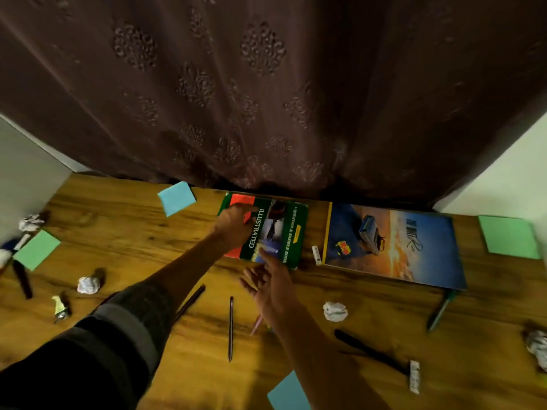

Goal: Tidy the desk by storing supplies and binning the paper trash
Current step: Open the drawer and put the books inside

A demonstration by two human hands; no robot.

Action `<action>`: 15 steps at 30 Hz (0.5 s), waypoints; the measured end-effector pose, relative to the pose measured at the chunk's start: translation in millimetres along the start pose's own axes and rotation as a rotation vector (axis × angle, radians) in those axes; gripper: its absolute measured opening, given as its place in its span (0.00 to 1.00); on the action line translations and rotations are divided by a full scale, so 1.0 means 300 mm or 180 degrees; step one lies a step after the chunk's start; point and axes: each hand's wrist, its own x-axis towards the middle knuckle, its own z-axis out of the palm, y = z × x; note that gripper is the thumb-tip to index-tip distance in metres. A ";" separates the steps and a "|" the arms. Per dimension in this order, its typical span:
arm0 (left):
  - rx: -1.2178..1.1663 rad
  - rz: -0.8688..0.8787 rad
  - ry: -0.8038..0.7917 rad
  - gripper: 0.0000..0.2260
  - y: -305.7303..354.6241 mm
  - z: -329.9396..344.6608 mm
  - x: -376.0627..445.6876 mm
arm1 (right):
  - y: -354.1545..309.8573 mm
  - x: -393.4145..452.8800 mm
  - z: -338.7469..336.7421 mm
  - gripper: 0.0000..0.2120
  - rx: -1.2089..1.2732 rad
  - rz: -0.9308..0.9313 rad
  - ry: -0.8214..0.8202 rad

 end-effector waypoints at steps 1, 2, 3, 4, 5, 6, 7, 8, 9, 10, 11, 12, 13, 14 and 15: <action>0.0086 0.0125 0.0032 0.16 -0.012 0.012 0.037 | -0.001 0.019 0.002 0.19 0.0045 0.0000 0.0032; 0.0195 0.0251 0.0055 0.16 -0.027 0.027 0.068 | -0.003 0.033 0.003 0.17 0.0089 0.0007 0.0049; 0.0337 0.0384 0.0073 0.17 -0.050 0.044 0.106 | -0.005 0.046 0.011 0.15 0.0133 0.0015 0.0064; 0.0497 0.0503 0.0073 0.18 -0.068 0.056 0.141 | -0.004 0.058 0.020 0.12 0.0179 0.0027 0.0077; 0.0618 0.0620 0.0053 0.19 -0.082 0.063 0.174 | -0.001 0.067 0.026 0.11 0.0253 0.0038 0.0139; 0.0673 0.0732 0.0033 0.20 -0.087 0.066 0.203 | 0.002 0.076 0.032 0.11 0.0312 0.0043 0.0249; 0.0681 0.0824 -0.0012 0.21 -0.087 0.067 0.226 | 0.003 0.077 0.038 0.11 0.0330 0.0039 0.0358; 0.0684 0.0864 -0.0090 0.22 -0.085 0.069 0.248 | 0.009 0.079 0.047 0.10 0.0319 0.0013 0.0438; 0.0703 0.0865 -0.0158 0.23 -0.087 0.072 0.269 | 0.019 0.085 0.051 0.10 0.0282 -0.0018 0.0529; 0.0740 0.0843 -0.0221 0.24 -0.092 0.079 0.287 | 0.029 0.092 0.055 0.11 0.0213 -0.0089 0.0636; 0.0789 0.0824 -0.0249 0.23 -0.098 0.088 0.298 | 0.036 0.096 0.063 0.11 0.0123 -0.0155 0.0765; 0.0849 0.0825 -0.0229 0.23 -0.106 0.097 0.298 | 0.044 0.100 0.073 0.12 0.0053 -0.0225 0.0864; 0.0918 0.0859 -0.0167 0.22 -0.116 0.107 0.297 | 0.050 0.104 0.084 0.12 0.0033 -0.0290 0.0935; 0.1024 0.0886 -0.0114 0.22 -0.124 0.114 0.295 | 0.060 0.111 0.089 0.13 0.0067 -0.0371 0.0979; 0.1153 0.0905 -0.0102 0.22 -0.132 0.122 0.294 | 0.070 0.112 0.096 0.15 0.0076 -0.0425 0.1005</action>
